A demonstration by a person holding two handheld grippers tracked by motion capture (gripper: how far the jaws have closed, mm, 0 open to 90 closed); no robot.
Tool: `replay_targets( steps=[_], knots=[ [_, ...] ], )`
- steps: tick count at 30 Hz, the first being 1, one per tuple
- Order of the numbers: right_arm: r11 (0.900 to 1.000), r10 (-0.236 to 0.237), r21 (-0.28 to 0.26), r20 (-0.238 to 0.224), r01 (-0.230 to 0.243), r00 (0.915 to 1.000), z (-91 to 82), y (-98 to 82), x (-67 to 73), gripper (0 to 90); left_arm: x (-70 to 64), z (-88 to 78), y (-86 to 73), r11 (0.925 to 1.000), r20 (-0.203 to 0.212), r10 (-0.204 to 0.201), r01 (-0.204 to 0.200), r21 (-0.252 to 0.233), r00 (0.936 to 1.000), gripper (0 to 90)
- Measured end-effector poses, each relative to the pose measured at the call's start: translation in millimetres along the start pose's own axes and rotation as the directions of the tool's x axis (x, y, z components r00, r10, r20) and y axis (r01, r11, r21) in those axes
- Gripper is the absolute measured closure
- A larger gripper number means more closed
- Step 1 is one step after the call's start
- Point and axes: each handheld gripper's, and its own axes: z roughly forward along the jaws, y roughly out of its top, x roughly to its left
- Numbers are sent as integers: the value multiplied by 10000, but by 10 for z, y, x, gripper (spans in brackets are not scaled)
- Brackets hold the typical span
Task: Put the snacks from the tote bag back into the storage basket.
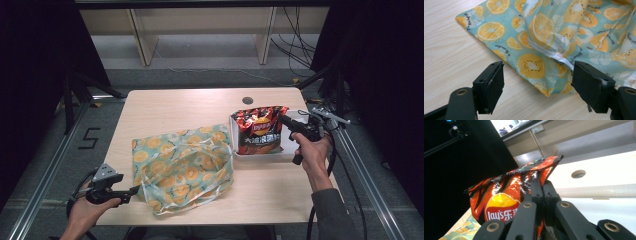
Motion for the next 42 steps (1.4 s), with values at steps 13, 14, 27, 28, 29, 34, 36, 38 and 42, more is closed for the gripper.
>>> replay_targets(
  steps=[13,14,27,28,29,34,36,38,42],
  knots=[
    [9996,-140,252,645,124,9978,71,-49,-111,840,-8,12,2,9999,13,-62,62,-83,10000,251],
    [9995,-162,267,676,145,9976,82,-52,-116,833,-8,11,3,10000,27,-50,50,-74,10000,251],
    [9982,-502,391,1131,460,9923,244,-23,-162,840,4,5,6,9999,46,130,-131,62,9999,250],
    [9981,-492,425,1164,445,9920,260,-19,-169,839,5,4,7,9999,15,127,-127,61,9999,251],
    [9975,-621,415,1138,577,9916,277,-18,-183,837,8,3,7,9999,-17,161,-161,61,9999,250],
    [9980,-484,467,1336,425,9898,351,-22,-221,817,17,7,3,9999,-28,105,-105,-2,9999,251],
    [9979,-433,529,1397,363,9892,373,-27,-217,812,17,2,3,9999,-59,108,-108,51,9999,251],
    [9979,-354,587,1454,271,9887,385,-29,-222,811,19,4,3,9999,-25,119,-119,17,9999,251],
    [9970,-617,559,1599,534,9852,402,-28,-259,789,13,11,2,9999,-19,116,-116,27,9999,251]
  ],
)
